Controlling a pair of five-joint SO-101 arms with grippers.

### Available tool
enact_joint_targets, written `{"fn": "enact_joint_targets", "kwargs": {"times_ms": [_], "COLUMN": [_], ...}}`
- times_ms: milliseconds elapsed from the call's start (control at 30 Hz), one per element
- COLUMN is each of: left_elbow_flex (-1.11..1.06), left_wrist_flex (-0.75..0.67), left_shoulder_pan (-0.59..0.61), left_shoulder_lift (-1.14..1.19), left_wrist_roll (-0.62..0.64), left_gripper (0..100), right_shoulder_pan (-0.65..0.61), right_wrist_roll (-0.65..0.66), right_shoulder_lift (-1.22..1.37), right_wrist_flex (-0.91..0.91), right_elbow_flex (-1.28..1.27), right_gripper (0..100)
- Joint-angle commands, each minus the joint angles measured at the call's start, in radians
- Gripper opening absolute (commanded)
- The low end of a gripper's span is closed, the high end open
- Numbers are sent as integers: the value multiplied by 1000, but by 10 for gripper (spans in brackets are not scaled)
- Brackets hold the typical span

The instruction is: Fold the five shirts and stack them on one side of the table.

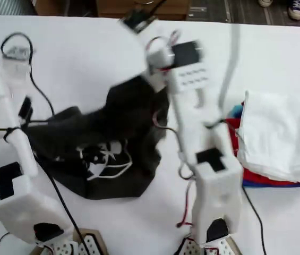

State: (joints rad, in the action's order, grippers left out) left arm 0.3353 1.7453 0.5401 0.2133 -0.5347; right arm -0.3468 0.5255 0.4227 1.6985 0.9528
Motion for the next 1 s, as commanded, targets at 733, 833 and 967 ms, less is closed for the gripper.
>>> {"fn": "enact_joint_targets", "kwargs": {"times_ms": [733, 833, 967], "left_elbow_flex": [427, 323, 200], "left_wrist_flex": [35, 34, 28], "left_shoulder_pan": [-34, -32, -29], "left_shoulder_lift": [-394, -459, -542], "left_wrist_roll": [52, 52, 52], "left_gripper": [20, 20, 20], "right_shoulder_pan": [31, 36, 36], "right_wrist_roll": [226, 241, 292], "right_shoulder_lift": [-682, -705, -750], "right_wrist_flex": [-214, -254, -286], "right_elbow_flex": [48, 48, 48], "right_gripper": [21, 21, 21]}}
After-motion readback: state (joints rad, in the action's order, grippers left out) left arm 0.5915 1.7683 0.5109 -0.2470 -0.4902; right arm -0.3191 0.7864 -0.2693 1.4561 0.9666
